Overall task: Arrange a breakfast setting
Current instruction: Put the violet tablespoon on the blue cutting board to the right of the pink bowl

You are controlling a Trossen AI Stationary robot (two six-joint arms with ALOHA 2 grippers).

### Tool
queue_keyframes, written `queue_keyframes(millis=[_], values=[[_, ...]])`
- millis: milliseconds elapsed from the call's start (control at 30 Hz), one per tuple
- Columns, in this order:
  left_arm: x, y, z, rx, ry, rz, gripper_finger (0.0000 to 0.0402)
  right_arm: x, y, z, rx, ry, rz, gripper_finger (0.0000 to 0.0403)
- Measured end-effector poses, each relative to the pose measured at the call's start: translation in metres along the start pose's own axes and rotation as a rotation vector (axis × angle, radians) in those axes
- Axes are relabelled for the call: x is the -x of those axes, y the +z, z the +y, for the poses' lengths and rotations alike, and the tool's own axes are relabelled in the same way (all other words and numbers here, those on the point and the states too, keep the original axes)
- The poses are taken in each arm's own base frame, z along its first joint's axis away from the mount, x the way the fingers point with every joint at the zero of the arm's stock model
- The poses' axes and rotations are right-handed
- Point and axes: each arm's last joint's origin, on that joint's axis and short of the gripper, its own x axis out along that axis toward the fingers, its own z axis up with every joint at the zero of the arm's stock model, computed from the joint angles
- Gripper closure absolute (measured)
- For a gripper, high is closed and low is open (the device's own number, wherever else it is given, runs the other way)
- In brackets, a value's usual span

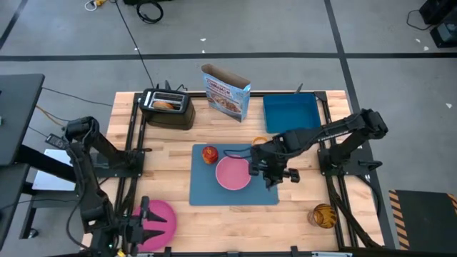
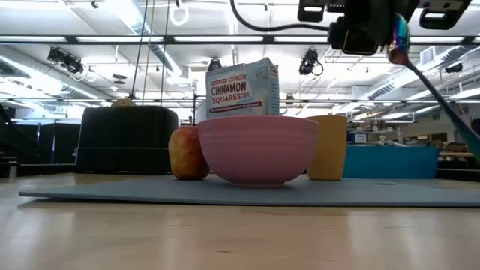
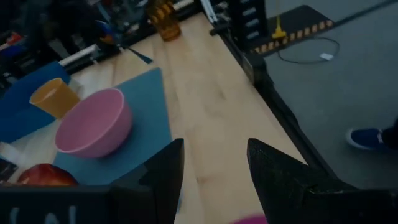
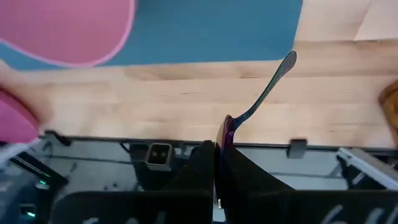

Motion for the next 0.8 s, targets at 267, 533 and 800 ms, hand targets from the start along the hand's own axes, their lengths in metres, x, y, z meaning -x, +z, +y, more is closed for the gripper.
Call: queue_keyframes(millis=[267,533,800], values=[[0.014,-0.014,-0.002,-0.023,-0.035,0.060,0.0216,0.013,0.021,0.002,-0.097,-0.028,0.044,0.0390],[0.015,-0.015,-0.002,-0.002,-0.053,0.079,0.0216,0.009,0.031,0.002,-0.174,-0.029,0.065,0.0390],[0.015,-0.015,-0.002,0.000,-0.055,0.078,0.0216,-0.015,0.041,0.001,-0.116,0.037,0.097,0.0390]])
